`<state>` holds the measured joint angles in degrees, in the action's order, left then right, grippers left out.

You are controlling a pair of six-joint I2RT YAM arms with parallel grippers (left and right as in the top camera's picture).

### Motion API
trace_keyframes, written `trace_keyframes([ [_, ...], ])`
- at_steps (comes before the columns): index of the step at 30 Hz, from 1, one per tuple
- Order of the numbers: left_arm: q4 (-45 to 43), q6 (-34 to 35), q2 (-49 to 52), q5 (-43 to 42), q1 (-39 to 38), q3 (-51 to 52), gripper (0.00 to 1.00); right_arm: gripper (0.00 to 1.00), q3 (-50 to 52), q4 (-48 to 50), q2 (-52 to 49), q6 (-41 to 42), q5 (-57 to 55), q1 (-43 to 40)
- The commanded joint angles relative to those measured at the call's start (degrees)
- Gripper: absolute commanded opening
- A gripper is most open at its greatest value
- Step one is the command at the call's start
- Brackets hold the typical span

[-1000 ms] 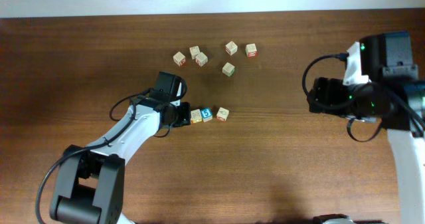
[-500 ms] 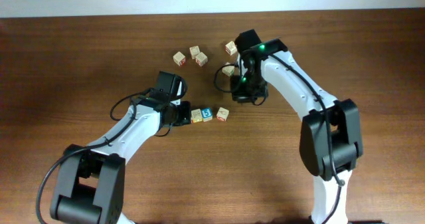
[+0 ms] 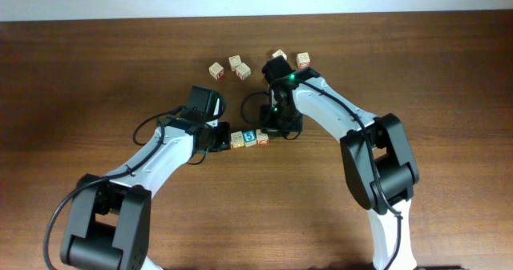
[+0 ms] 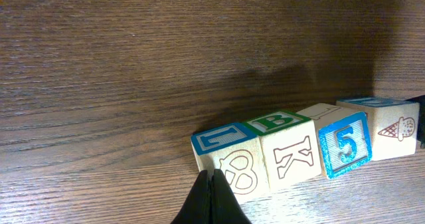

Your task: Rotate 4 blocks

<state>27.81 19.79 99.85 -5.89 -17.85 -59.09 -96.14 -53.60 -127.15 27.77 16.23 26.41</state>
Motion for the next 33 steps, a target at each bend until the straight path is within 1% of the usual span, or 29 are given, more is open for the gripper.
trace_keyframes([
  [1,0.48,0.59,0.17,-1.36,-0.02,0.31,0.0,0.05,0.31,1.62,-0.68,-0.94,1.36,2.25],
  [3,1.64,0.57,0.17,-3.37,-0.26,0.28,0.0,0.04,0.31,1.99,-0.68,-0.94,1.33,3.32],
  [7,2.43,-0.55,0.17,-3.32,-1.53,0.31,0.0,0.05,0.31,-1.75,-0.68,-0.66,1.36,3.21],
  [9,3.58,-4.33,0.22,-3.34,-1.66,0.31,0.0,0.05,0.31,-3.85,-0.68,0.2,1.46,3.21],
  [12,6.78,-12.22,0.22,-3.32,-1.66,0.31,0.0,0.04,0.31,-6.14,-0.68,0.24,1.62,3.65],
  [14,7.17,-13.86,0.22,-1.77,-1.66,0.31,0.0,0.05,0.31,-6.14,-0.68,0.79,1.07,3.69],
  [15,6.95,-13.86,0.24,-0.17,-1.64,0.31,0.06,0.07,0.31,-5.97,-0.68,0.79,0.9,3.32],
  [16,6.51,-13.86,0.22,2.25,-1.49,0.28,0.14,0.09,0.31,-5.97,-0.68,0.79,0.92,2.49],
  [17,6.25,-13.86,0.22,2.73,-1.49,0.28,0.16,0.1,0.31,-5.9,-0.68,0.74,0.92,1.7],
  [18,5.92,-13.05,0.22,2.47,-1.49,-0.31,0.24,0.11,0.28,-5.79,-0.63,-1.2,0.96,0.92],
  [19,5.97,-13.05,0.22,2.47,-1.51,-0.74,0.24,0.11,0.22,-5.81,-0.61,-1.42,0.94,0.68],
  [21,7.61,-13.03,0.2,2.47,-1.49,-3.04,0.24,0.11,-0.7,-6.01,-0.37,-1.9,0.96,0.42],
  [23,10.4,-12.37,0.2,2.73,-1.49,-7.13,0.22,0.17,-4.74,-8.09,-0.15,-3.98,-0.04,0.39],
  [25,11.76,-6.97,0.2,3.32,-0.24,-11.58,0.2,0.24,-8.31,-9.38,-0.15,-5.03,-1.68,0.42],
  [28,11.65,-0.55,0.2,3.37,4.5,-15.06,0.17,0.24,-8.61,-4.72,-0.2,-4.98,-1.66,2.36],
  [29,10.71,3.15,0.22,3.37,8.13,-15.1,0.13,0.24,-8.52,-1.57,-0.33,-4.79,-1.68,4.39],
  [31,10.08,5.27,0.22,3.34,12.2,-15.1,0.11,0.24,-8.5,1.22,-0.76,-3.54,-2.95,6.78],
  [32,10.08,5.25,0.22,3.34,14.88,-15.1,0.11,0.24,-7.96,2.12,-0.9,-1.27,-6.45,8.96],
  [33,10.45,5.25,0.22,3.34,16.37,-15.1,0.12,0.24,-7.89,2.4,-0.98,-0.85,-7.89,10.12],
])
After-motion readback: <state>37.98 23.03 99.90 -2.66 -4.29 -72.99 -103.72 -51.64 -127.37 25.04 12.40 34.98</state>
